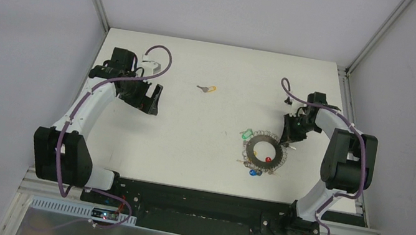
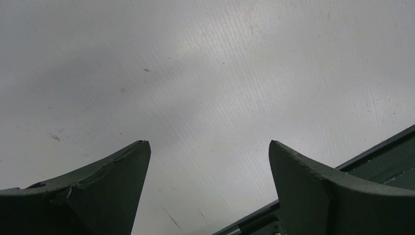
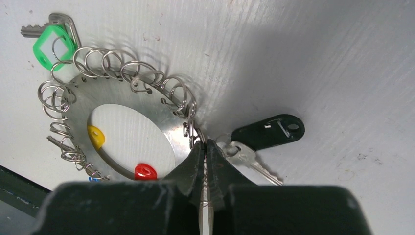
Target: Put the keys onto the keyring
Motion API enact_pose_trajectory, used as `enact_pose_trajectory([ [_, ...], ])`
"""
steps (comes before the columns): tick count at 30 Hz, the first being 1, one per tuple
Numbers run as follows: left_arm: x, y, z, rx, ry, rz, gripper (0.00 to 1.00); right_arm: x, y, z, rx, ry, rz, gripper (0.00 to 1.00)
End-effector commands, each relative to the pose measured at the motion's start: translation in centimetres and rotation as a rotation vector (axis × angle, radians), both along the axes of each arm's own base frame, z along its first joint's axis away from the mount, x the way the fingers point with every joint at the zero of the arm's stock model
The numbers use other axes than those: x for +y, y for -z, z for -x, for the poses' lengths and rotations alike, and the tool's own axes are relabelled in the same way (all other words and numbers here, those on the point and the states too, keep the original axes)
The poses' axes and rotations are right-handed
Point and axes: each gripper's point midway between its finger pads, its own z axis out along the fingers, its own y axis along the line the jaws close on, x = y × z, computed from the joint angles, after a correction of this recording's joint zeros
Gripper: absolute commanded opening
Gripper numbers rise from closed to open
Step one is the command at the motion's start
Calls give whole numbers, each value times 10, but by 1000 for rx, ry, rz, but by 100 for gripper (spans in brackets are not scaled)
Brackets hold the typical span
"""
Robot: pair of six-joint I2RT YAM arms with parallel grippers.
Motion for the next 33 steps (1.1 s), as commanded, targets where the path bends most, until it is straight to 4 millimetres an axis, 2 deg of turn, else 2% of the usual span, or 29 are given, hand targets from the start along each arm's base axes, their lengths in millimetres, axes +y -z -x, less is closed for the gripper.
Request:
enact_pose_trajectory([
  [1,-4,-11,-5,-5,3,31,95,0,2,10,12,3,12,0],
  [3,-5,-10,-5,0,2,36,95,0,1,9,8,5,11,0],
  [9,-5,-7,-3,12,5,33,95,1,-12,1,-22,11,6,13],
  [16,-5,-4,-2,21,8,27,95,1,-26,-9,-57,19,5,20],
  [24,-5,-2,-1,35,5,32,95,-3,-39,-17,-101,26,25,22],
  [33,-6,-1,0,44,4,39,95,0,-39,-17,-91,29,3,22],
])
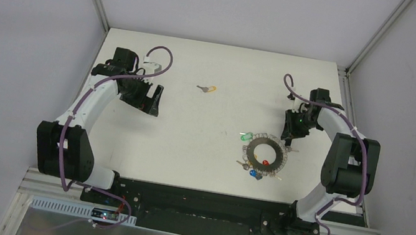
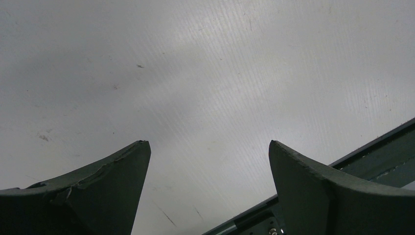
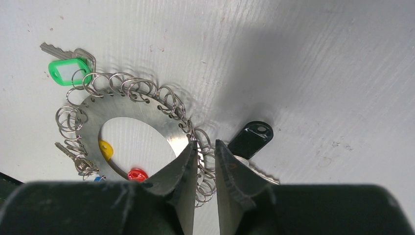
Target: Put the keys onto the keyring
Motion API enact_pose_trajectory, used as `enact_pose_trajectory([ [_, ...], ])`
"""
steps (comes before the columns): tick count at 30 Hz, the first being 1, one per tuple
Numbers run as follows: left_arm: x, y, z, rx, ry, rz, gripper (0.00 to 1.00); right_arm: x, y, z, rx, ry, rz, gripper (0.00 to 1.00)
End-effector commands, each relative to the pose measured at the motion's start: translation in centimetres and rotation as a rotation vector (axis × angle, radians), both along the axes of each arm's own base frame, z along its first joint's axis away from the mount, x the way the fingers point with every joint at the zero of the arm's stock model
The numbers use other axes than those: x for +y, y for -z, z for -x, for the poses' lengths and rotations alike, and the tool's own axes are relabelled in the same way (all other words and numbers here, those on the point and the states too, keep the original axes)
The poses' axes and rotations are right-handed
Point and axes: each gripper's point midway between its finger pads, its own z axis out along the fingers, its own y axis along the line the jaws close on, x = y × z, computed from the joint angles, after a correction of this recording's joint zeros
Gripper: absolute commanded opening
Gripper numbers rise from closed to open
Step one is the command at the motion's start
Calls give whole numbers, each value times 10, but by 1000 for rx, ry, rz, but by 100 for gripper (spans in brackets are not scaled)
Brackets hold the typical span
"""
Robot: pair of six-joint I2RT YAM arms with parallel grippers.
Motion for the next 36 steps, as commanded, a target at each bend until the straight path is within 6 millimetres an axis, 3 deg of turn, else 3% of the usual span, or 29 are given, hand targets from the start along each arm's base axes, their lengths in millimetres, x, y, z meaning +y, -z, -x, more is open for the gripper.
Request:
enact_pose_trajectory([
  [1,-5,-10,-2,-3,4,33,95,4,-16,-4,-24,6,-22,21],
  [16,-6,-7,-1,11,2,38,95,14,0,3,45,0,-80,23],
  [36,-7,-6,1,23,3,45,95,17,11,8,85,-6,-100,17],
])
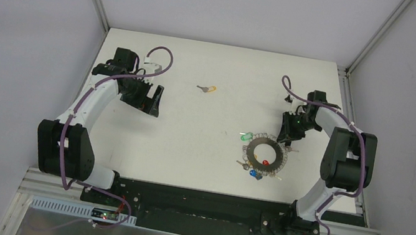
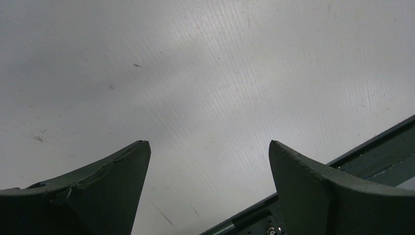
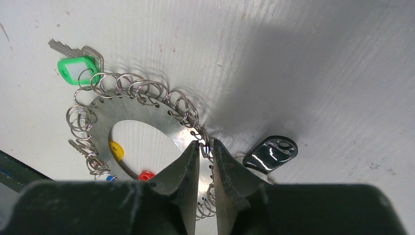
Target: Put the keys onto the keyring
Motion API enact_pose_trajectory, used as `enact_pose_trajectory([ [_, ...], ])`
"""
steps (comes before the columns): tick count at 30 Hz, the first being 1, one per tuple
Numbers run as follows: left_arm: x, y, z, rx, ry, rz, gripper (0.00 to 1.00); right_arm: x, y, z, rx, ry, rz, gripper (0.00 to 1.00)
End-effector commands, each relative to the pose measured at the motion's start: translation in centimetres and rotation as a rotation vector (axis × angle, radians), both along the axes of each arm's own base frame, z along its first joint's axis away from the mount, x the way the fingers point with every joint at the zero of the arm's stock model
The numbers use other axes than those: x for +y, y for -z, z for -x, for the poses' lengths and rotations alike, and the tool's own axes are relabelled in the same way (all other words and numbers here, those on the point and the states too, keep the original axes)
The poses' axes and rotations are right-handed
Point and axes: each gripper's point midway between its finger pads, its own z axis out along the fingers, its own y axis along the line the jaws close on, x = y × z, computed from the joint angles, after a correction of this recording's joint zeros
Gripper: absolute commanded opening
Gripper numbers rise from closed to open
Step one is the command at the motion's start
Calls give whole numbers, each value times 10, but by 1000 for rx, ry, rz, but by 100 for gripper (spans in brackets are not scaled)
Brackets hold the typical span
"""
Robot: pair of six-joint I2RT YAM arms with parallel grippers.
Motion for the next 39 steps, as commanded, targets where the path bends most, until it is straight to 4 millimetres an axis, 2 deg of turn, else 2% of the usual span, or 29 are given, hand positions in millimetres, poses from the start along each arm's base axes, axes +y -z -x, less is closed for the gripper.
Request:
enact_pose_trajectory([
  [1,-6,-8,-1,6,4,37,95,5,-3,1,11,-6,-28,16],
  [6,-6,-8,-1,9,3,38,95,4,-5,1,7,-7,-20,7],
  [10,-6,-10,-2,8,6,38,95,3,-15,-4,-21,-8,-14,1],
  [21,-10,-24,-8,-28,16,57,95,0,-57,-29,-154,-6,-4,0],
  [26,-17,-39,-13,-78,38,85,95,11,-88,-39,-234,-37,-68,0],
  [30,-32,-67,-19,-161,109,135,94,35,-126,-44,-324,-124,-169,0],
  [31,-39,-76,-19,-179,136,150,94,52,-137,-41,-351,-187,-197,0],
  [39,-105,-153,-6,-264,384,270,86,149,-212,-21,-487,-489,-352,0],
])
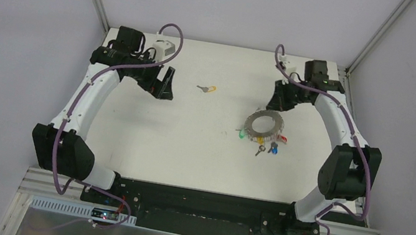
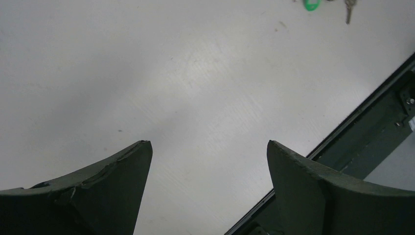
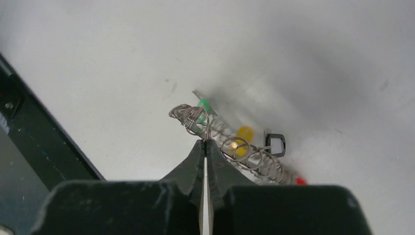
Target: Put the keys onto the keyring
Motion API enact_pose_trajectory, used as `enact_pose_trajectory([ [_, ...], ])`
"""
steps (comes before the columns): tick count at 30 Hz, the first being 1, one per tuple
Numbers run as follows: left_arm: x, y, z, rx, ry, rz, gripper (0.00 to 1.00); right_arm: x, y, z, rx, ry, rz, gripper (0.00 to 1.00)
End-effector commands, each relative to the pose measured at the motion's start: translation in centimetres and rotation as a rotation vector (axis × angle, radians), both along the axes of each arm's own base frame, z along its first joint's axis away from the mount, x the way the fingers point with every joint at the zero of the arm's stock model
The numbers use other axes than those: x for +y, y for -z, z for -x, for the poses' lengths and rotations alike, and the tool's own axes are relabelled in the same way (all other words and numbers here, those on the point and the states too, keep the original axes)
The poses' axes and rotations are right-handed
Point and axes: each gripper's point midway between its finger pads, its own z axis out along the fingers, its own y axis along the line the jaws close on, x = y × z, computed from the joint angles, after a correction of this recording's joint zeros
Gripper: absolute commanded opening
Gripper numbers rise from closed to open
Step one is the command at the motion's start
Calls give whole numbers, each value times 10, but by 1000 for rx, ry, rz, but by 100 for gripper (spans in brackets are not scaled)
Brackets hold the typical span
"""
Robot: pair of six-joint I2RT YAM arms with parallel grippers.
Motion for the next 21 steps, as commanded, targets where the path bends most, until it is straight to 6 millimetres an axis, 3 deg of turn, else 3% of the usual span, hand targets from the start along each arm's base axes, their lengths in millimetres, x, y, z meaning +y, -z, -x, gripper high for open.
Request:
enact_pose_trajectory([
  [1,-44,-51,20,-63,200,94,85,59,-76,25,-126,-212,-153,0],
  [5,-78,-90,32,-136,344,192,79,87,-117,38,-172,-283,-258,0],
  [10,-109,-134,30,-220,411,369,66,105,-164,52,-219,-318,-407,0],
  [15,-130,-153,30,-255,438,452,57,115,-193,69,-185,-388,-533,0],
  [21,-155,-154,41,-180,478,509,53,125,-203,81,-121,-454,-612,0],
])
